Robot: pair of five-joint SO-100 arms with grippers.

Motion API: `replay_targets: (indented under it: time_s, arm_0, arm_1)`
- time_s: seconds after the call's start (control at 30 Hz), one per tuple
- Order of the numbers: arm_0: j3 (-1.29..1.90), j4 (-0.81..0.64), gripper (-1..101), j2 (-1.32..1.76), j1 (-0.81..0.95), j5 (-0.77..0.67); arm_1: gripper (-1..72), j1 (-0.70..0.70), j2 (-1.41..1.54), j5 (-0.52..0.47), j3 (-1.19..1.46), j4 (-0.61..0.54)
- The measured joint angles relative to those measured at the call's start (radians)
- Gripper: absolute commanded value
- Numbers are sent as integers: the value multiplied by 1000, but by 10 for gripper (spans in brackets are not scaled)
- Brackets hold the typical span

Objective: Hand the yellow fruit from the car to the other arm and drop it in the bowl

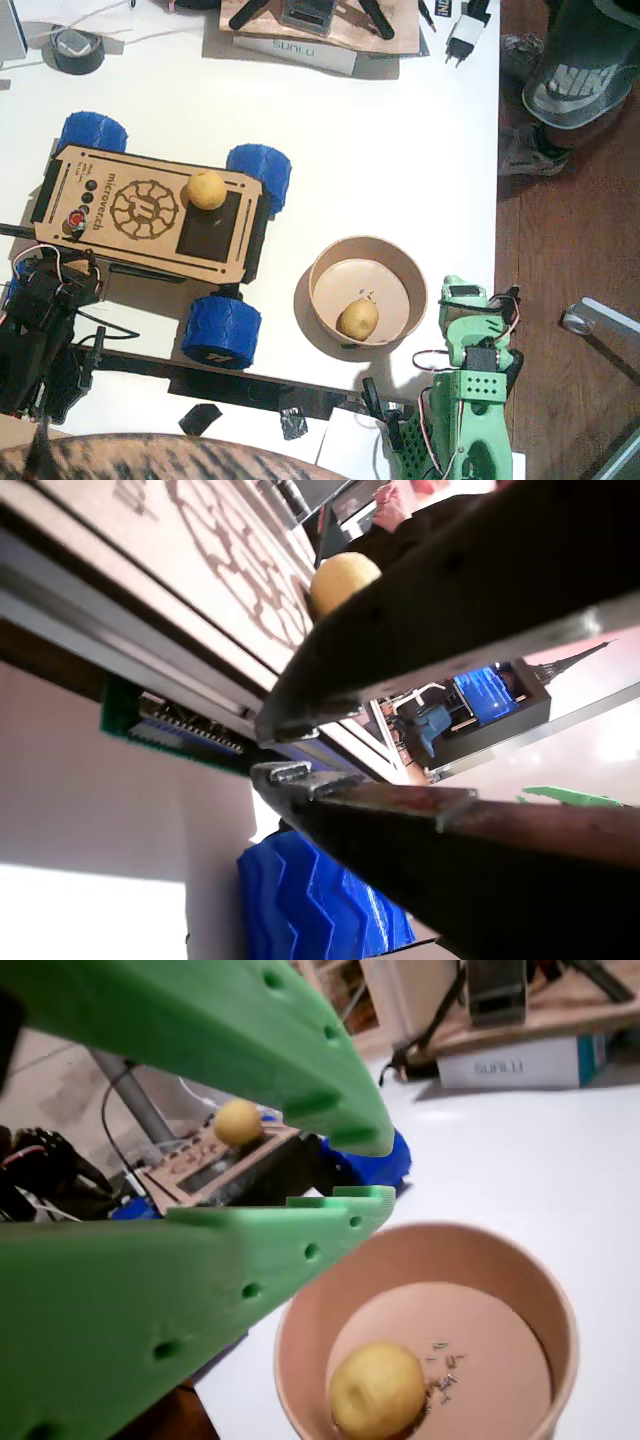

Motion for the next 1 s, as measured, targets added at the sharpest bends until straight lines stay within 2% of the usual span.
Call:
replay_targets:
  time_s: [1.0]
  arm_0:
    - [0, 0, 1, 0, 0, 0]
  arm_1:
    - [0, -18, 0, -6, 25, -5]
